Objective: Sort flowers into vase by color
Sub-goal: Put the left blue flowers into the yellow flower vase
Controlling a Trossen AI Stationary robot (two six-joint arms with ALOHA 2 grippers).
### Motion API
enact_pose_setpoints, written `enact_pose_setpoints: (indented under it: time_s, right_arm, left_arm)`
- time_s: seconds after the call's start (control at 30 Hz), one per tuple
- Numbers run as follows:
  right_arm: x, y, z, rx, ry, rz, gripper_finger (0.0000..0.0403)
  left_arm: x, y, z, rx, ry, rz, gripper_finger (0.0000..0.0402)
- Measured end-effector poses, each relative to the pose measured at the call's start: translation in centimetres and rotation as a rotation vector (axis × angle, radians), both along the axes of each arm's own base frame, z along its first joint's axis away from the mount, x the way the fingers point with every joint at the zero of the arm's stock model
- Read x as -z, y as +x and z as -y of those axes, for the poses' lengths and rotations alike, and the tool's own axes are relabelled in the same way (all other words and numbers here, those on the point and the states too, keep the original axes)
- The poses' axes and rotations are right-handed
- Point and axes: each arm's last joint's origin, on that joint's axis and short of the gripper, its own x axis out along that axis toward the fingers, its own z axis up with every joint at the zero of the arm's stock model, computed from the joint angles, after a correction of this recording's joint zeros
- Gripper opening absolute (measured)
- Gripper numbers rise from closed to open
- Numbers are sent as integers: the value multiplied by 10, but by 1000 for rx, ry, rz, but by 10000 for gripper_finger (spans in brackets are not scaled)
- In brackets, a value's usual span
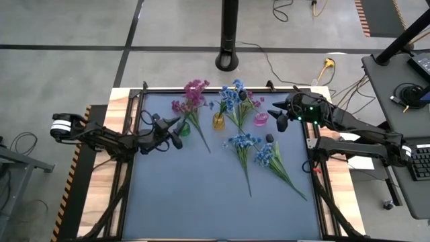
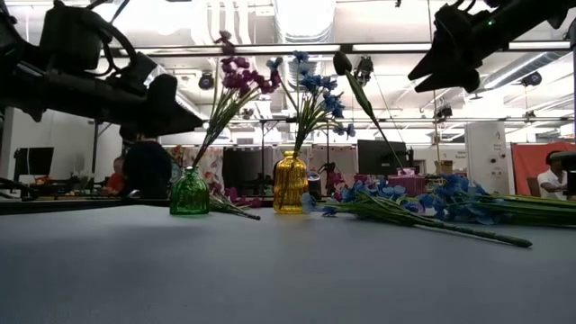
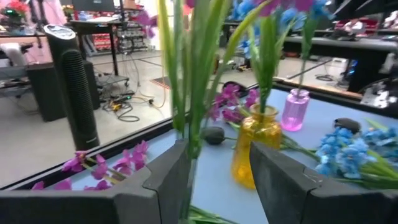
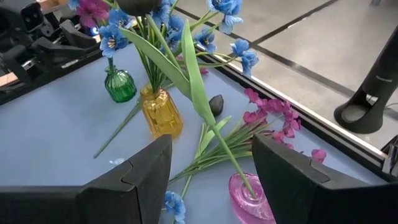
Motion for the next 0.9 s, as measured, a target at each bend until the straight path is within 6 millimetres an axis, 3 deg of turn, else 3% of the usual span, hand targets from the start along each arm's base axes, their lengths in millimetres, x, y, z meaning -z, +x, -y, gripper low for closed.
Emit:
enact_pose_setpoints:
  time_s: [0.23, 0.57, 0.9]
  right_arm:
    - [-2, -2, -2, -12, 17, 27, 215]
    - [-8, 1, -8, -208, 147, 105, 215]
    - [-6, 6, -24, -413, 347, 126, 215]
  left_arm:
    - [-10, -3, 9, 49, 3, 49, 160]
    - [-30, -7, 27, 155, 35, 109, 160]
    - [-63, 7, 47, 199, 107, -92, 160]
